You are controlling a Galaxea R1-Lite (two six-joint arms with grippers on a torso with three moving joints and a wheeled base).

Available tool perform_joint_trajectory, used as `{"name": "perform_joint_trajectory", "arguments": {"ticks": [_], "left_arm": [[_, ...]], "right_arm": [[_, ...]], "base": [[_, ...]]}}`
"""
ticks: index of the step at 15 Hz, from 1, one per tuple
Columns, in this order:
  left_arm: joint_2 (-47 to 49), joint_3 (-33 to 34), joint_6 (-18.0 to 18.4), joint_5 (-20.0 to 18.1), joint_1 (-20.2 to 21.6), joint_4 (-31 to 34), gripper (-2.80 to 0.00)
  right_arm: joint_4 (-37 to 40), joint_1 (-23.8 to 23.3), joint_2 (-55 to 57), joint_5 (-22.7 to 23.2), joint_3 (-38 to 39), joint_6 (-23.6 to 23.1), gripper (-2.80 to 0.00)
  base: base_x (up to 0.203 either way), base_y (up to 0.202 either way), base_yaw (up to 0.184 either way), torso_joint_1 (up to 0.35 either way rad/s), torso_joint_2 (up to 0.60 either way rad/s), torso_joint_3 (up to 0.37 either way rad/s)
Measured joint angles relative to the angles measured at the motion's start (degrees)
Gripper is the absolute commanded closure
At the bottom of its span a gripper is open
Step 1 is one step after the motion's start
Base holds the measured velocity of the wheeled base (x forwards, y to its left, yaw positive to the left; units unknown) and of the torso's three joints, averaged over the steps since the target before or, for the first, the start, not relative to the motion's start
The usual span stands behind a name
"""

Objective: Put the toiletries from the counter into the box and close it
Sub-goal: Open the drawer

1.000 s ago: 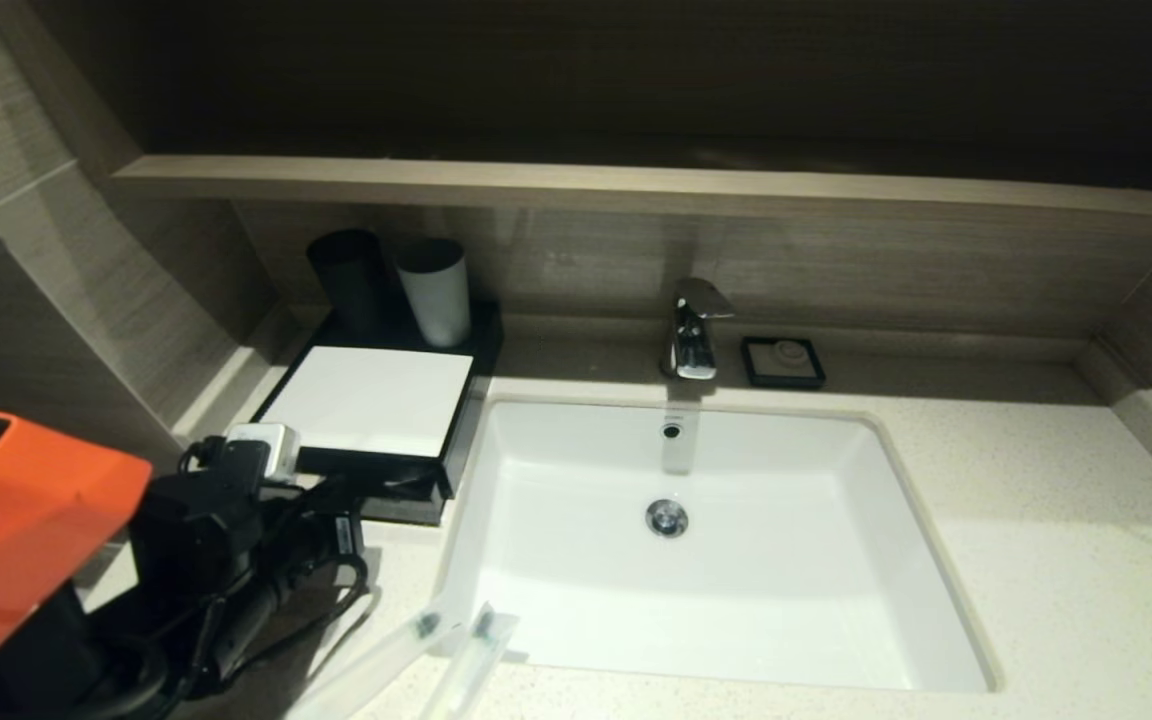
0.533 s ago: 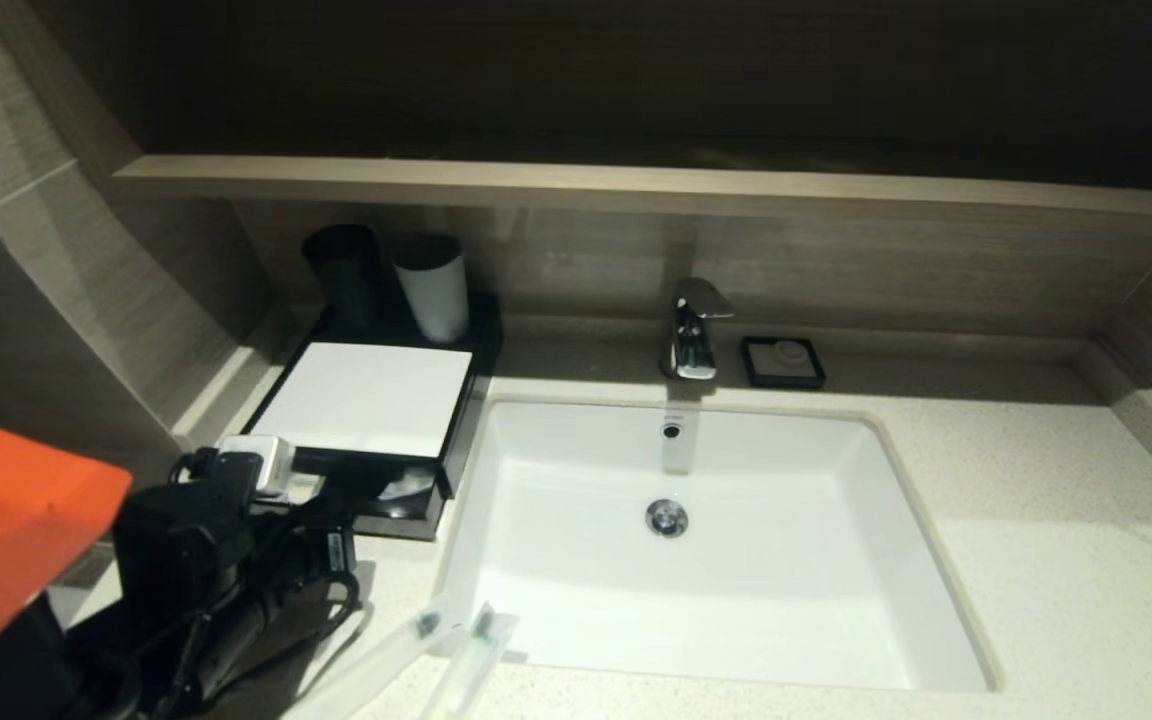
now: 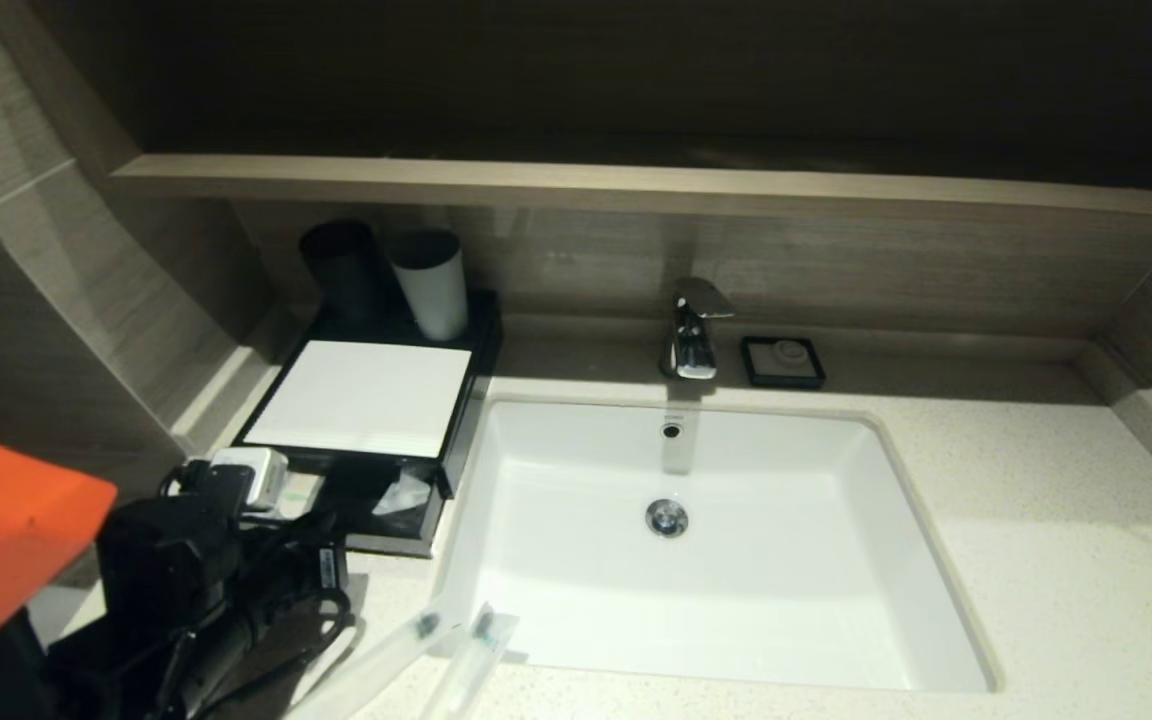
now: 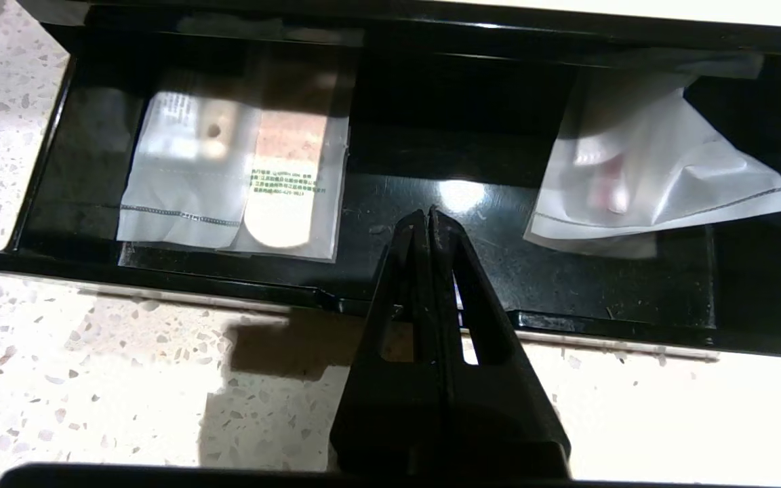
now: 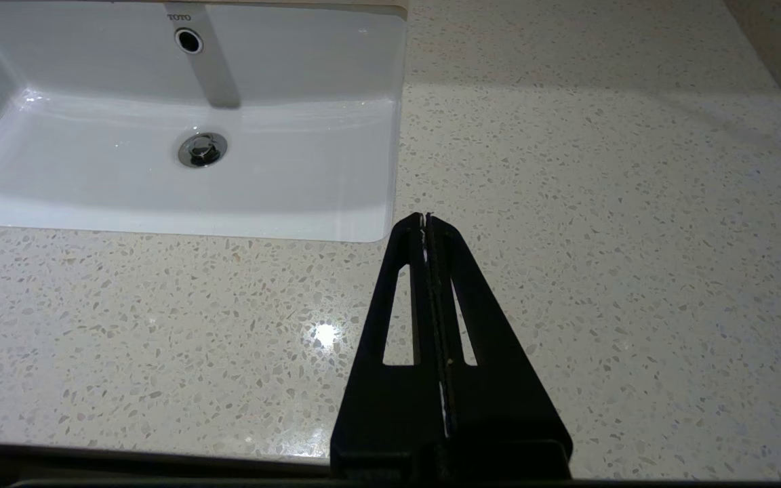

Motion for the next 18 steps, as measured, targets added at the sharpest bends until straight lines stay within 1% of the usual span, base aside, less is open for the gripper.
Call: {"name": "perform_joint_trajectory", "arguments": {"ticks": [12, 18], "left_arm": [[-3.87, 1.99, 0.1, 0.09, 0.0, 2.18, 0.0], [-7.17, 1.66, 0.1, 0.0, 0.0, 8.27, 0.0]], "right_arm": [[0.02, 0.0, 0.02, 0.03, 0.0, -0.01, 0.0], [0.0, 0.0, 0.0, 0.04, 0.0, -0.01, 0.0]], "base": [[0.0, 0.0, 0.0, 0.0, 0.0, 0.0], [0.0, 0.0, 0.0, 0.0, 0.0, 0.0]]}}
